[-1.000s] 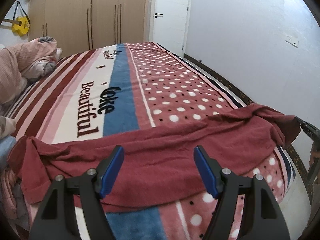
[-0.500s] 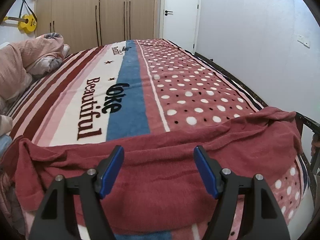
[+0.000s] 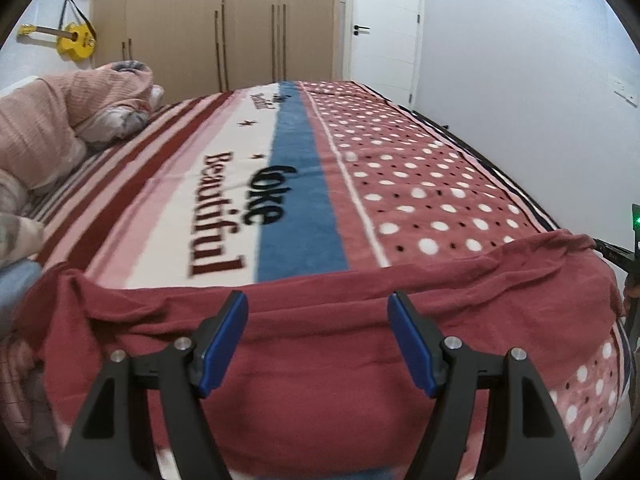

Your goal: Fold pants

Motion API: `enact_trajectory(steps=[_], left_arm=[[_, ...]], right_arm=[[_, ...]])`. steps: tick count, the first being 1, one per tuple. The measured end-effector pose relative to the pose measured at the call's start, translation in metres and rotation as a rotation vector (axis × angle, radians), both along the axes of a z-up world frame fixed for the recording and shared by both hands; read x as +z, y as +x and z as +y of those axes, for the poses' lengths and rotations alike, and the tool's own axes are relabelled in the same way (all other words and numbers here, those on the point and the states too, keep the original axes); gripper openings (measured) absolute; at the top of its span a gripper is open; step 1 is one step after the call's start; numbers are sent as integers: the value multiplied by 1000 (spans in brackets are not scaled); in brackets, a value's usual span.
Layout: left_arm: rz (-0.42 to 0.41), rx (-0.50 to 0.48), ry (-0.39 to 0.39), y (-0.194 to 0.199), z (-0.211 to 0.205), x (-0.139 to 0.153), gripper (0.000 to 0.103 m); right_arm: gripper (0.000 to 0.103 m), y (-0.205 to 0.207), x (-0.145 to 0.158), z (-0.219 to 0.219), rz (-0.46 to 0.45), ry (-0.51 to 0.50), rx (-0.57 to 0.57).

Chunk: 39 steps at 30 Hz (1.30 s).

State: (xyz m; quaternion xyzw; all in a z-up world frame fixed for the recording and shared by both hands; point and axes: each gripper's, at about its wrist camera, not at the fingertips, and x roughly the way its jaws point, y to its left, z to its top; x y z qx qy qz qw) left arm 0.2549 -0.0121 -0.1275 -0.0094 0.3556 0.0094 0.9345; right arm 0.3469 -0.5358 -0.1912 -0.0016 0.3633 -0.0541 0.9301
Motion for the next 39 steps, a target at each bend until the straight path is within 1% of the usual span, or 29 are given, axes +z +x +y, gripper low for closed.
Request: enact_trajectory(steps=[1,2,5,7,8,9,11,14,15,17,19,21,23,25,26,27,31,34,37,39], left_arm=[[-4,14,13,-6,6,3,68],[-8,27,22,-12,12,7,69],[-12,69,27,-33,33,16,71],[-14,92,23,-48,46,21,71],[-17,107,17,-57,54,23,72],[-16,119,6,-65,62,24,73],[-11,122,-24,-77,73,24,74],[-15,122,-70,-90,87,22,74],[-12,114,-82,-93,90,20,74],[-3,91,-99,-96,94,14,74],[5,66,-114,-97,95,9,74],[9,46,-126,-96,96,4,74],[22,30,-142,-94,99,-1,74],[36,12,-159,-92,99,-5,74],[42,2,-162,-91,98,-8,74],[47,-6,-160,-90,97,-10,74],[57,-19,-165,-87,96,-16,74],[65,-19,-172,-83,94,-19,74],[71,-17,-171,-78,91,-21,74],[71,-15,-174,-74,89,-22,74]], right_arm=[[29,-1,0,1,0,4,-1],[41,-6,4,3,-13,15,4],[41,-19,18,12,-35,21,22],[47,-34,32,18,-57,63,41],[53,-44,40,23,-66,102,58],[56,-51,45,27,-71,124,73],[58,-68,58,44,-76,162,125],[65,-95,68,70,-72,206,185],[65,-101,67,75,-67,223,194],[65,-120,63,90,-37,296,221],[65,-129,56,101,-8,349,236],[65,-142,46,114,26,370,245],[65,-150,38,122,41,362,238],[65,-153,27,125,67,395,205],[66,-154,23,125,74,428,197],[67,-154,19,125,75,456,189],[66,-150,13,117,47,500,137],[68,-139,10,107,17,535,89],[71,-127,7,96,-20,600,62],[71,-117,7,95,-46,604,45]])
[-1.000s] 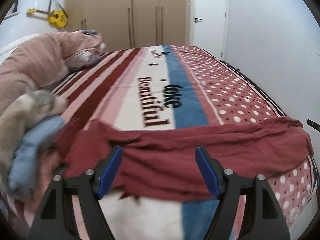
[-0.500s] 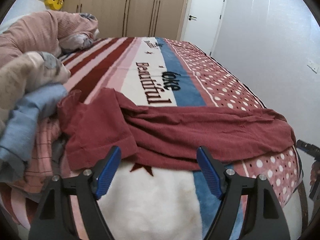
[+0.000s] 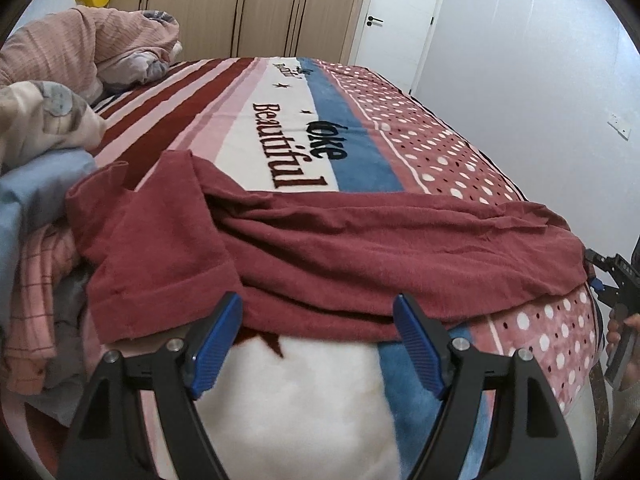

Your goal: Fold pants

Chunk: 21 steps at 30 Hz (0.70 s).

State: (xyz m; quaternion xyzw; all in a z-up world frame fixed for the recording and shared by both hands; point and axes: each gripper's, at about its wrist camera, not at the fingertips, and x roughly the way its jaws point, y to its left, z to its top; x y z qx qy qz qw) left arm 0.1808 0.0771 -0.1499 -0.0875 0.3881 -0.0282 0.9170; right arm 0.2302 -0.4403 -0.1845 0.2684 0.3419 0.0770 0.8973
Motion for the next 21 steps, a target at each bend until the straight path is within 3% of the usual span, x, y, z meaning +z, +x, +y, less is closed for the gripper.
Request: enact_trajectory(steps=[2,4,6,7,8,9,12,17,21], left_arm=[[-1,9,0,4,0,-1,74],[-1,16,0,7,0,-2,74],[2,22,2,10,0,-3,74],[4,21,4,11,0,-3,74],[6,20,6,11,0,-3,74],[7,18,7,12,-1,-3,74],[7,10,23,10,0,-1,74],[9,18,105,6,4,3,74],[26,19,166,7,8,2,74]], right_arm=[[70,11,-2,0,-9,-3,-41],[60,20,-5,0,-4,-16,-82],[31,28,-7,-3,4,-41,-137],[25,29,-7,-5,3,-40,-145],[11,30,-5,-7,-6,-37,-151],[7,28,-2,-8,-19,-49,-157],[4,19,9,-14,-63,-121,-198],[2,9,22,-33,-68,-154,-239],[7,14,16,-34,19,-169,-166]])
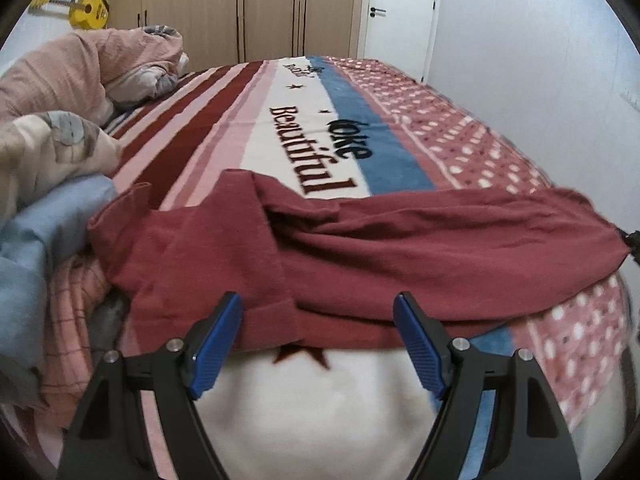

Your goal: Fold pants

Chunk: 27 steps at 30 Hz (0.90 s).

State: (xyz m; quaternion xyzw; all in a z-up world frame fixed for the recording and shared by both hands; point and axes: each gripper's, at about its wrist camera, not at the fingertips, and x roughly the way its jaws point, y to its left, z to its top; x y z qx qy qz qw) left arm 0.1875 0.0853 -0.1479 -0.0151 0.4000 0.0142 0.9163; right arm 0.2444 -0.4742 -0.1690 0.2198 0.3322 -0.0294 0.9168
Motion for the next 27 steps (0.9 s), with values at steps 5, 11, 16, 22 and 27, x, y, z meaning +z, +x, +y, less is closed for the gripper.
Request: enact_trajectory(steps=[5,11,16,22,27], left_arm=[[14,24,81,5,7,-2,73],[74,-15,90,10,8,-13,64],[100,9,181,15,12,-17,16],[49,19,274,14,24,20,6],[26,92,420,34,47,51,6]], right_arm=[[39,-11,-7,12,27,5,53],[40,-36,-4,24,39,-11,94],[40,-53,-5,33,56,-27,125],[40,-59,10,43,15,-58,167],[40,-55,24,60,-23,-54,231]])
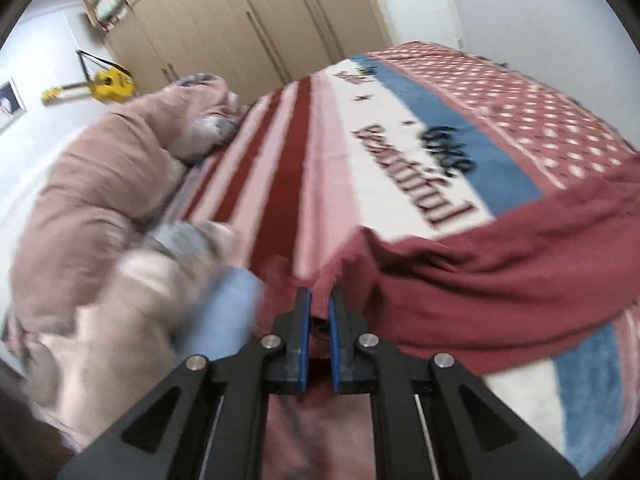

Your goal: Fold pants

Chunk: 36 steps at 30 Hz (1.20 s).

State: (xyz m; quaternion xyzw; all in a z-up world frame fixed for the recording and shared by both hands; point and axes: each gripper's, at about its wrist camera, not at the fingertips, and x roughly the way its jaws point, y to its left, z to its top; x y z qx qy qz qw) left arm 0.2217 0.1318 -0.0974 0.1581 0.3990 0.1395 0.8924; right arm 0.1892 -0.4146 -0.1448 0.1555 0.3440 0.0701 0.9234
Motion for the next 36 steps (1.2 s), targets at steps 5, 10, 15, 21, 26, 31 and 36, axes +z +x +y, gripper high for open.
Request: enact_trajectory(steps=[5,10,15,21,26,31,36], left_arm=[[-1,37,14,25,29,12,8],[-90,84,-37,31,53,28,59],[-142,4,-120,13,43,46,62],[-105,-85,-337,-36,18,43,66],[-87,-45,-580,-76,4,11,73],[-103,69,-674,-79,3,-26,73],[-109,174,-687,-61,15,-58,73]], right_arm=[[40,7,12,24,-31,-21,56],[40,16,17,40,-32,-39,75],[40,22,19,54,-29,-42,99],[40,18,22,65,-41,-13,141],[46,11,20,70,-52,28,174],[49,7,17,75,-63,42,202],[53,11,6,80,-48,-2,208]])
